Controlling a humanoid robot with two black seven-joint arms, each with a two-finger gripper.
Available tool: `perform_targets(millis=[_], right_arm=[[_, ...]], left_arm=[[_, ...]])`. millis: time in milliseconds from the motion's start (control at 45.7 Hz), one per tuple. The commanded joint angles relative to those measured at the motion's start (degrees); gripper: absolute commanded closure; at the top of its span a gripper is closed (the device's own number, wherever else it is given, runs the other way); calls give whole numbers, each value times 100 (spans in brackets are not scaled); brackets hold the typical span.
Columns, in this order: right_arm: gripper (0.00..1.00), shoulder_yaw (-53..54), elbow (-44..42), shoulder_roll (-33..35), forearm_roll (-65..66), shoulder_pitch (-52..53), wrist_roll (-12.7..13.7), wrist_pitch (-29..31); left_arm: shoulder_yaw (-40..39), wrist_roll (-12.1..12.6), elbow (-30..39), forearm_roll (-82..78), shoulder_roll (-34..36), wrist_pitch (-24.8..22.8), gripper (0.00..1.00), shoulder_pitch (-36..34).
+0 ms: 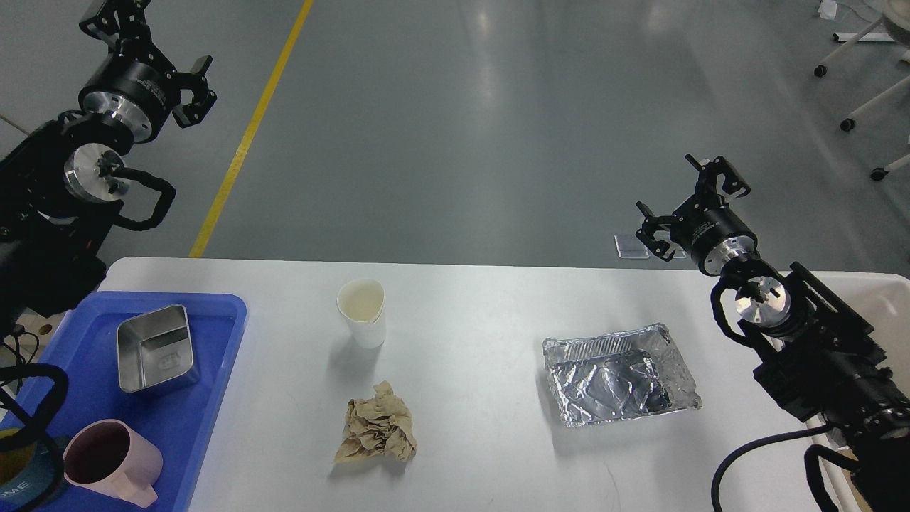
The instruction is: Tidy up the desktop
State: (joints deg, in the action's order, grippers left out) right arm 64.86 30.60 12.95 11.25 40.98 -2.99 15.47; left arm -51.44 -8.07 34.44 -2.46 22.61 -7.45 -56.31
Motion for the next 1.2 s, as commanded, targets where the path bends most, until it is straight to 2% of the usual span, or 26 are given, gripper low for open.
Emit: perform_targets(millis=[0, 66, 241, 306, 394, 678, 853, 941, 1050, 1072, 1094, 1181], right_arm=[[0, 0, 16, -3, 0, 24, 27, -53], [0, 9, 34, -11, -9, 15, 36, -53], [0, 79, 43, -55, -9, 33, 27, -70], [0, 140, 51, -64, -26, 24, 1, -71], [0, 412, 43, -29, -26, 7, -17, -71], [0, 571, 104, -73, 0, -231, -26, -18], [0, 571, 157, -328, 9, -240, -35, -404], [0, 501, 402, -275, 210, -248, -61, -396], [0, 343, 1017, 58, 1027, -467, -315, -308], [0, 221, 1323, 276, 1368, -581, -490, -160], [0, 141, 1422, 374, 1475, -626, -553, -80], [0, -324, 1686, 814, 1626, -775, -659, 236]], left_arm=[[-567, -98, -104, 97, -222, -572, 3, 523], [-954, -81, -121, 79, -248, -888, 3, 805], [-1192, -133, -95, 141, -266, -1188, 3, 1087], [-1437, -256, -104, 219, -423, -1608, 3, 1297], [-1623, -274, -112, 255, -617, -1856, 3, 1412], [-1895, -256, -200, 378, -837, -1733, 3, 1606], [-1922, -221, -183, 361, -925, -1742, 3, 1684], [-1922, -204, -139, 352, -925, -1742, 3, 1746], [-1913, -195, -130, 343, -925, -1742, 3, 1790], [-1913, -195, -121, 343, -925, -1742, 3, 1790], [-1904, -186, -113, 343, -925, -1742, 3, 1808], [-1896, -98, -112, 343, -907, -1733, 3, 1808]])
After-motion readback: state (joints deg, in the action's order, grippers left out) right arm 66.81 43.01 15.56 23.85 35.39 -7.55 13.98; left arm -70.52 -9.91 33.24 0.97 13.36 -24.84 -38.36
